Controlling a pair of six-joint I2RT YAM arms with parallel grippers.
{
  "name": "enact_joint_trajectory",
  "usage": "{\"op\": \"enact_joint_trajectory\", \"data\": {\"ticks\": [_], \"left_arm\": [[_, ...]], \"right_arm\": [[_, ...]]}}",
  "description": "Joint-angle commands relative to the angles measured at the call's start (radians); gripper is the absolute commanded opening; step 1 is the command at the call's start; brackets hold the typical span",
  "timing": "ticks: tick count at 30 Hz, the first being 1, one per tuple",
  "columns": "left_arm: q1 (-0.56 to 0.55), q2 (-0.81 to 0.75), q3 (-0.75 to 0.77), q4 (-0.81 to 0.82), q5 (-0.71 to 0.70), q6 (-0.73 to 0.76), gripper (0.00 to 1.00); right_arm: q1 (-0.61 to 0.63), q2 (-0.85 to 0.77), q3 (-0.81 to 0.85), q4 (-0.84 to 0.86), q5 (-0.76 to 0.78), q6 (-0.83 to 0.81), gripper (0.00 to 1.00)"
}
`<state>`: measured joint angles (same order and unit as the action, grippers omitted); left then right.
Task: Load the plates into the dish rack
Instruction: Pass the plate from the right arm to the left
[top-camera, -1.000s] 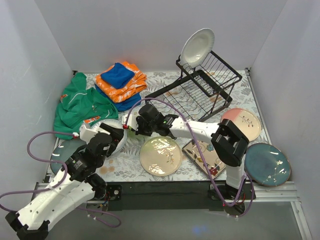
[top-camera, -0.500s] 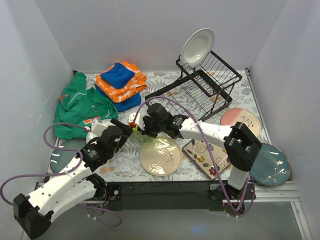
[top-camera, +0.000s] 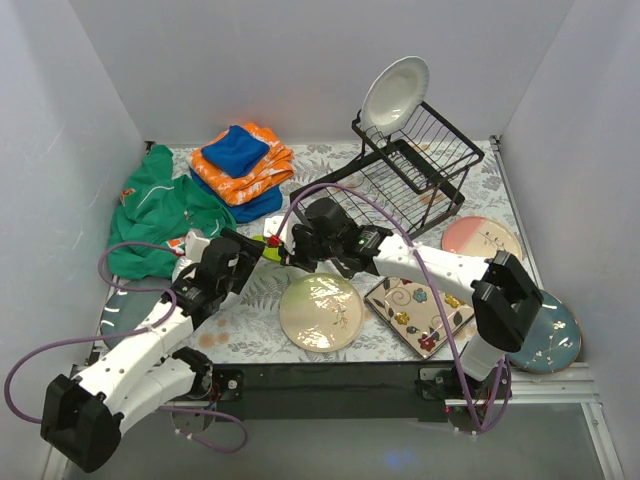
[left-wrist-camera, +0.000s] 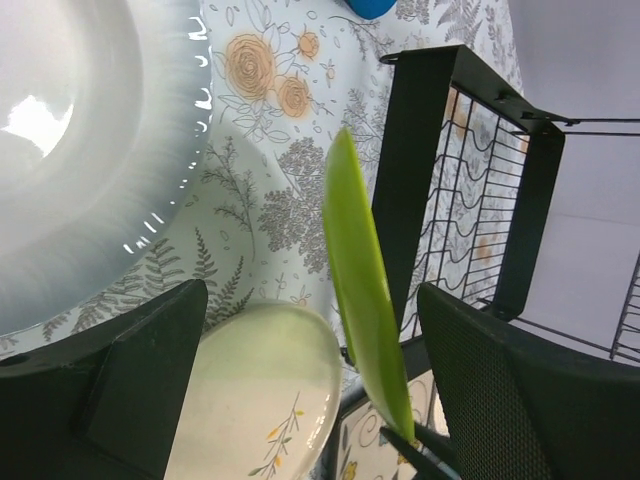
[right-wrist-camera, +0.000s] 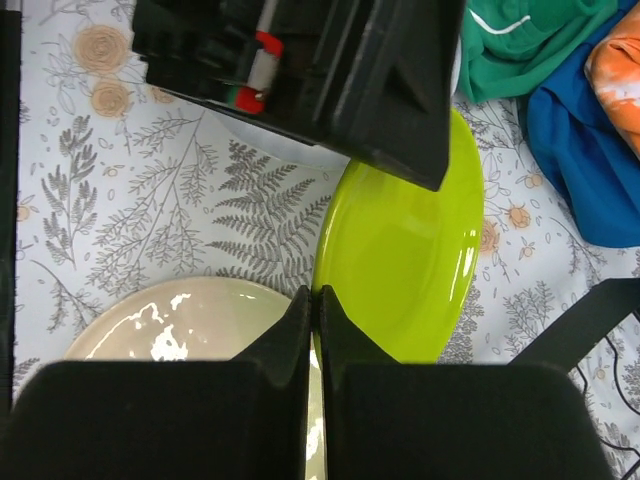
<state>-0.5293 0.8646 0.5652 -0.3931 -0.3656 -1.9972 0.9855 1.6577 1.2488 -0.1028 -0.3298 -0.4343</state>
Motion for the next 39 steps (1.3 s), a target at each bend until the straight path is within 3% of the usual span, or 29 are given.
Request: {"op": "enact_joint_trajectory", "data": {"ticks": [1, 7, 10, 12, 15, 20, 21, 22, 24, 25, 28, 31, 33, 34, 39], "left_arm": [[0.032, 0.022, -0.004, 0.077, 0.060, -0.403, 0.83], [0.041, 0.033, -0.002, 0.089, 0.086, -0.402, 0.62], [0.043, 0.022, -0.001, 0.102, 0.096, -0.378, 0.43], [0.045, 0.011, 0.001, 0.105, 0.097, -0.364, 0.22], [0.049, -0.004, 0.004, 0.114, 0.109, -0.330, 0.00], [0.054, -0.032, 0.006, 0.132, 0.123, -0.252, 0.00], [0.054, -0.041, 0.007, 0.134, 0.120, -0.235, 0.00], [0.055, -0.061, 0.007, 0.134, 0.120, -0.217, 0.00], [0.055, -0.082, 0.019, 0.132, 0.108, -0.142, 0.00], [0.055, -0.105, 0.027, 0.120, 0.100, -0.118, 0.00], [0.055, -0.127, 0.057, 0.112, 0.088, 0.021, 0.00], [0.055, -0.134, 0.097, 0.123, 0.097, 0.211, 0.00], [0.055, -0.127, 0.116, 0.155, 0.123, 0.317, 0.00], [0.055, -0.124, 0.131, 0.201, 0.173, 0.448, 0.00], [0.055, -0.067, 0.200, 0.341, 0.338, 0.710, 0.00]], "right_arm": [[-0.002, -0.061, -0.002, 0.034, -0.061, 0.022, 0.01], [-0.002, -0.075, -0.006, 0.035, -0.040, 0.019, 0.01], [-0.002, -0.081, -0.017, 0.035, -0.043, 0.009, 0.01], [-0.001, -0.087, -0.029, 0.035, -0.052, -0.003, 0.01], [-0.001, -0.102, -0.045, 0.034, -0.086, -0.018, 0.01], [-0.001, -0.125, -0.043, -0.003, -0.169, -0.049, 0.01], [-0.001, -0.127, -0.038, -0.015, -0.182, -0.056, 0.06], [-0.001, -0.136, -0.035, -0.034, -0.199, -0.058, 0.24], [-0.001, -0.148, -0.022, -0.064, -0.215, -0.078, 0.42], [-0.002, -0.162, -0.011, -0.111, -0.221, -0.090, 0.58], [-0.013, -0.197, 0.056, -0.262, -0.227, -0.162, 0.73], [-0.062, -0.269, 0.100, -0.380, -0.209, -0.213, 0.76], [-0.154, -0.315, 0.109, -0.434, -0.228, -0.224, 0.77], [-0.194, -0.361, 0.110, -0.446, -0.250, -0.222, 0.78], [-0.476, -0.510, 0.104, -0.492, -0.278, -0.198, 0.81]]}}
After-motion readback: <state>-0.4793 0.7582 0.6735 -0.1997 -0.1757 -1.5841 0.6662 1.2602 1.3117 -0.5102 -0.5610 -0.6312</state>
